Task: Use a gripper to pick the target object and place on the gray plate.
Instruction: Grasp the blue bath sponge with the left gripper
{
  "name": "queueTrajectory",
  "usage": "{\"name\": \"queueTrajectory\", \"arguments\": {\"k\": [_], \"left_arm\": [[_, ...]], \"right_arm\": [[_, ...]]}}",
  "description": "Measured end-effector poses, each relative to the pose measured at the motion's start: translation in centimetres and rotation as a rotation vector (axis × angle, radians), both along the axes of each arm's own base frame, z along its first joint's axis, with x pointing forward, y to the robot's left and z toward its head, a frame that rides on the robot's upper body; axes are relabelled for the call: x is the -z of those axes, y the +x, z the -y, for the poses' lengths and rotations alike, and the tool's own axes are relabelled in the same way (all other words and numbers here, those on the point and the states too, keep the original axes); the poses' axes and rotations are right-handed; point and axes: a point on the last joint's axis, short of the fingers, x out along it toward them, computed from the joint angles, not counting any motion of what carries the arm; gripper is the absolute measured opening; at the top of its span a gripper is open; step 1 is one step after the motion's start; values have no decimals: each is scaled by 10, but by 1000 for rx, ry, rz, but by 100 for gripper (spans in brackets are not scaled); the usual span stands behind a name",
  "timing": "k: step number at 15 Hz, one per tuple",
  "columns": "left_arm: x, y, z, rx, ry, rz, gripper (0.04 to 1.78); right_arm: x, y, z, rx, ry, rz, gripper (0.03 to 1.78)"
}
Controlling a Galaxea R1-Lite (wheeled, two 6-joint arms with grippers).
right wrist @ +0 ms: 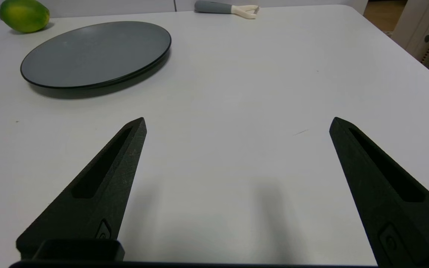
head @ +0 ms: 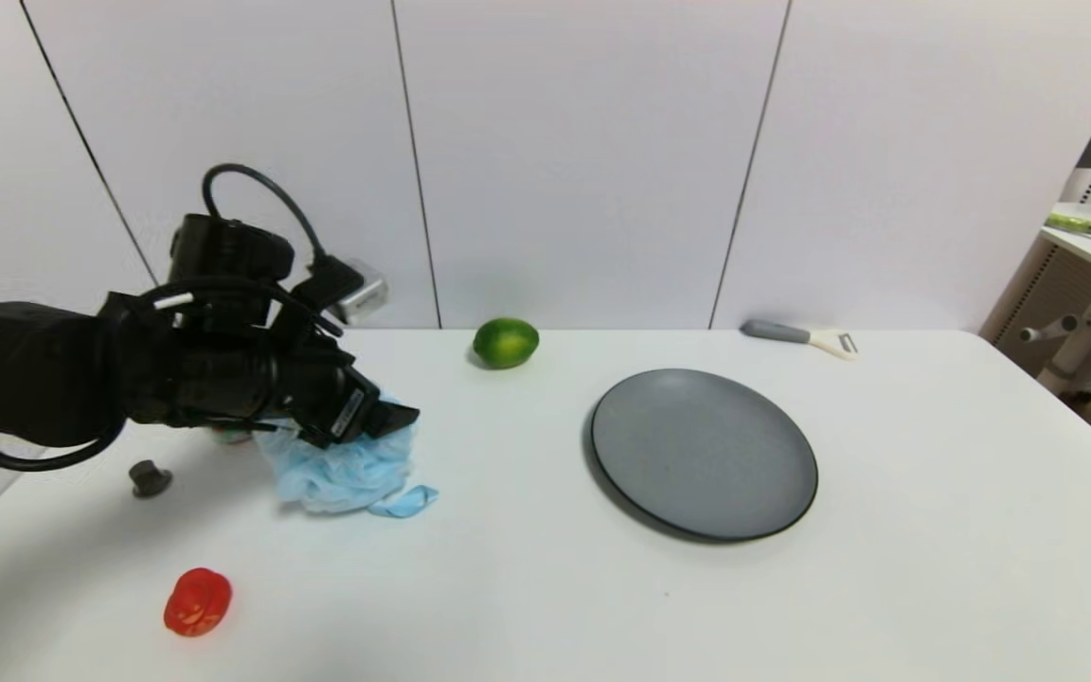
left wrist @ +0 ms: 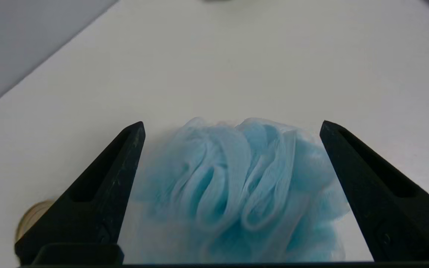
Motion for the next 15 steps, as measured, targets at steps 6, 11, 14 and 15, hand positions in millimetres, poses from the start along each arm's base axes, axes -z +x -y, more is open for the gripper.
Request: {"name": "queueTrajectory", "arguments": {"k": [6,11,14,15], "left_arm": [[27,8,3,-6,111,-108,169],[18,-6,-4,-25,173,-121,169],[19,-15,-7,-24,184,-162,169],[20,-16,-7,-24,185,-164,169]], "right_arm": [[0,0,0,0,0,0,170],[0,0,0,0,0,0,170],[0,0,0,0,0,0,170],[0,0,0,0,0,0,170]]}}
